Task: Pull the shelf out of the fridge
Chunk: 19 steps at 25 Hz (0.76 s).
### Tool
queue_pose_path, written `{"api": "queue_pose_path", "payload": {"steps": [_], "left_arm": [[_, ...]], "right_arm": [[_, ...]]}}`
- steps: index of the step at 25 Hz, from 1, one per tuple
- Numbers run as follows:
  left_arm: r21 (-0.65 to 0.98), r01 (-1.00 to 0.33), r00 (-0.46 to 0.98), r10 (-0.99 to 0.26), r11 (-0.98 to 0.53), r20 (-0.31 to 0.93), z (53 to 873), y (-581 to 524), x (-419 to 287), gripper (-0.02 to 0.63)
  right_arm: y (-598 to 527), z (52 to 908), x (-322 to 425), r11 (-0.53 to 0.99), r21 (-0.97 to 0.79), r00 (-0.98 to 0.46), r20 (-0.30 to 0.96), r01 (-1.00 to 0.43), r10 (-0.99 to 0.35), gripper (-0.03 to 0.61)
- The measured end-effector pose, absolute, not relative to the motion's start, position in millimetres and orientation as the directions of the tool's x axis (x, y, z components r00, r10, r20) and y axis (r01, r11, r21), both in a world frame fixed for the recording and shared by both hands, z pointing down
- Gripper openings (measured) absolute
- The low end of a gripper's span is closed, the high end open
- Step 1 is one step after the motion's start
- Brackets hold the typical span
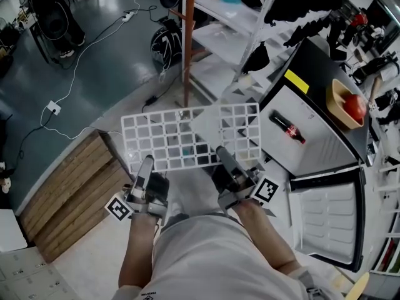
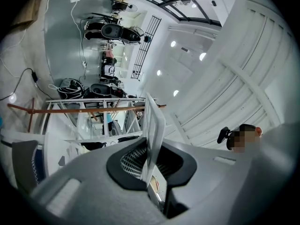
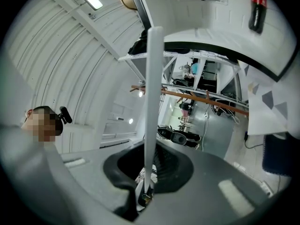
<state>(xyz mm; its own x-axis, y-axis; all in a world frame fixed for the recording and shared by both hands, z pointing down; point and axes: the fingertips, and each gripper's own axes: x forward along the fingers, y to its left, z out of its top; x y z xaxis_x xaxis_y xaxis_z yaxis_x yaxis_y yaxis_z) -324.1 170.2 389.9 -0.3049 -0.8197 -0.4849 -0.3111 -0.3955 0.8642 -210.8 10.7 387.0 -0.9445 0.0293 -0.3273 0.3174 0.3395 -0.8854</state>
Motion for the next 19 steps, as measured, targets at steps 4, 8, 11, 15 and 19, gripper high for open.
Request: {"api": "queue_pose_path", "payload": {"steps": [4,8,11,15,19], "left_arm": [[0.868,-0.309,-0.299,-0.826,-0.389,-0.477,391.9,165.9,-323.2,0.032],[0.872,-0.302,-0.296,-0.831,-0.386,-0.471,394.0,163.2,-323.4,0.032],[0.875,-0.296,-0.299,-0.833,-0.382,-0.465,396.0,162.4,-324.1,0.032],[0.879,-0.292,-0.303,-0.835,-0.377,-0.459,396.7,161.2,-324.8,0.032],[0.881,-0.287,-0.303,-0.837,-0.376,-0.456,397.6,158.9,-324.7,0.032]], "right_arm": [[6.4,390.4,-209.2,0.336,-0.892,-0.948,-0.317,0.303,0.015,0.031],[4.2,393.9,-208.6,0.332,-0.897,-0.951,-0.308,0.293,0.005,0.031],[3.6,394.3,-208.9,0.333,-0.897,-0.952,-0.307,0.291,0.004,0.031],[3.4,396.4,-208.9,0.329,-0.901,-0.954,-0.301,0.284,-0.001,0.032],[1.3,397.6,-208.3,0.329,-0.902,-0.955,-0.298,0.28,-0.003,0.031]]}}
